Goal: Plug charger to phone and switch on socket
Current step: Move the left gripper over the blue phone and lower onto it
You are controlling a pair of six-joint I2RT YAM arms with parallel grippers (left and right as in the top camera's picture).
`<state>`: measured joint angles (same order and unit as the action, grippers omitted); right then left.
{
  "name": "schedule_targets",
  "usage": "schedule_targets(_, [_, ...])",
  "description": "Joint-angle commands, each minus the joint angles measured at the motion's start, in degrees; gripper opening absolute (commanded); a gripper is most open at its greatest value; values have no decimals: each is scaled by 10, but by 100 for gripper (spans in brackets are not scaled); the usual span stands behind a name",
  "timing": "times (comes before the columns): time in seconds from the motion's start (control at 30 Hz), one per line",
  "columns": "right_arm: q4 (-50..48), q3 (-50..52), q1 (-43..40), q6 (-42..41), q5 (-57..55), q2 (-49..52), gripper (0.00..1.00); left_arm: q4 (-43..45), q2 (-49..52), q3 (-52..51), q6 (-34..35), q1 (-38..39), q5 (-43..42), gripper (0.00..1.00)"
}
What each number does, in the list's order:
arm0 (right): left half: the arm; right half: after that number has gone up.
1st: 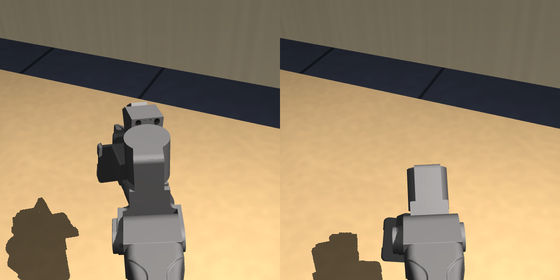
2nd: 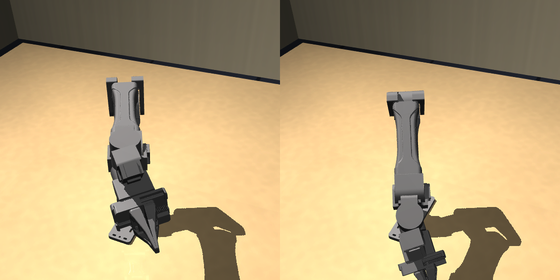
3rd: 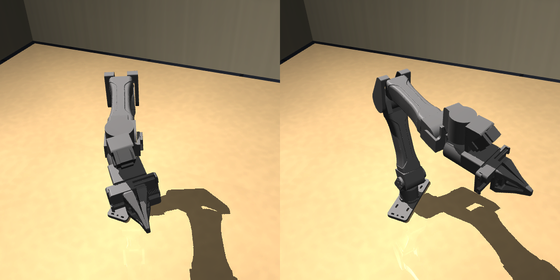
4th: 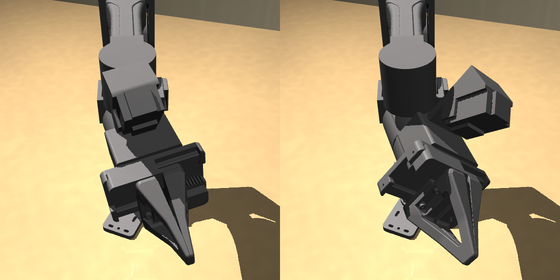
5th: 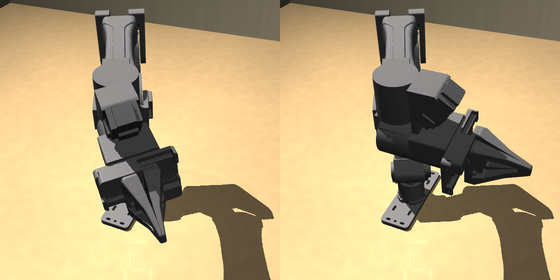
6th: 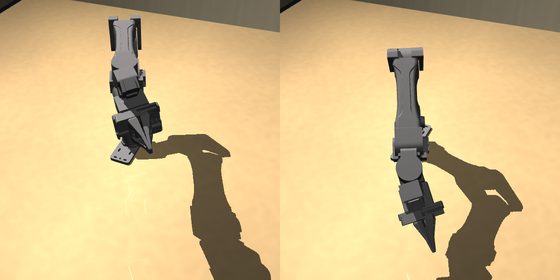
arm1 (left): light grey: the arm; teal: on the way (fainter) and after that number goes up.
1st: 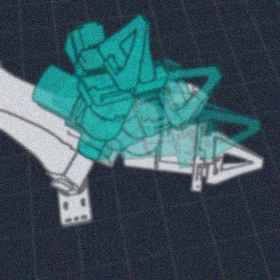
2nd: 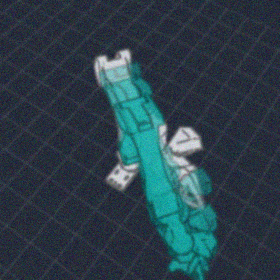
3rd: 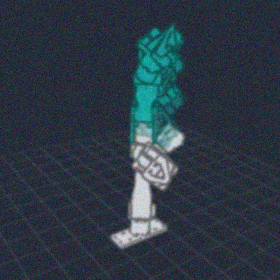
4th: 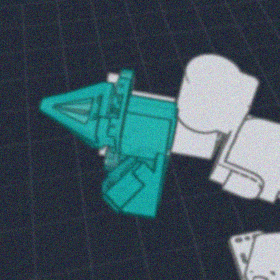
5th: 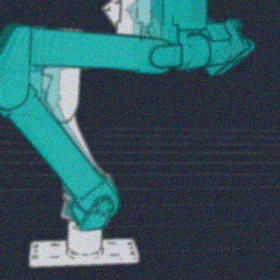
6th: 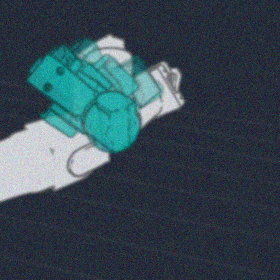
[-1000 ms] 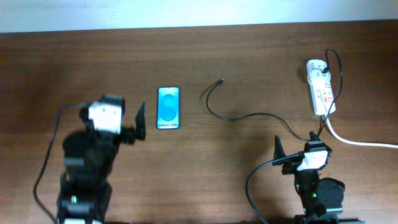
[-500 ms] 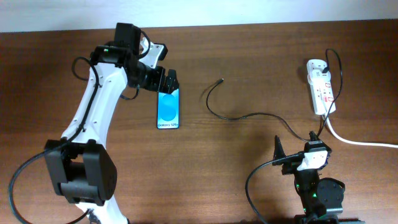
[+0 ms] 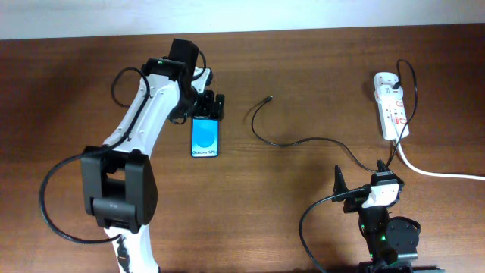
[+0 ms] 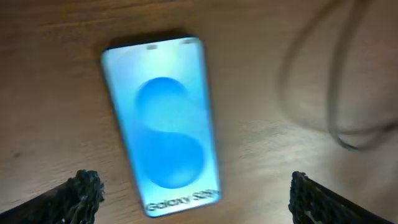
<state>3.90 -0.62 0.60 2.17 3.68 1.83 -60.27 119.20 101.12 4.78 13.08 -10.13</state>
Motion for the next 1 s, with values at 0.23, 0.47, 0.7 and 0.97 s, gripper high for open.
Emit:
schedule_targets(0.23, [3,3,-3,0,3,-4,98,-3,75,1,46,7,67,99])
schedule_targets(0.47, [3,3,-3,0,3,-4,98,26,75,-7,74,38,111,99])
schedule_targets(0.7, [3,3,-3,0,3,-4,98,30,103,-8,102,38,129,99])
schedule_targets(0.97, [3,3,-3,0,3,-4,98,23,123,-8,102,38,103,100])
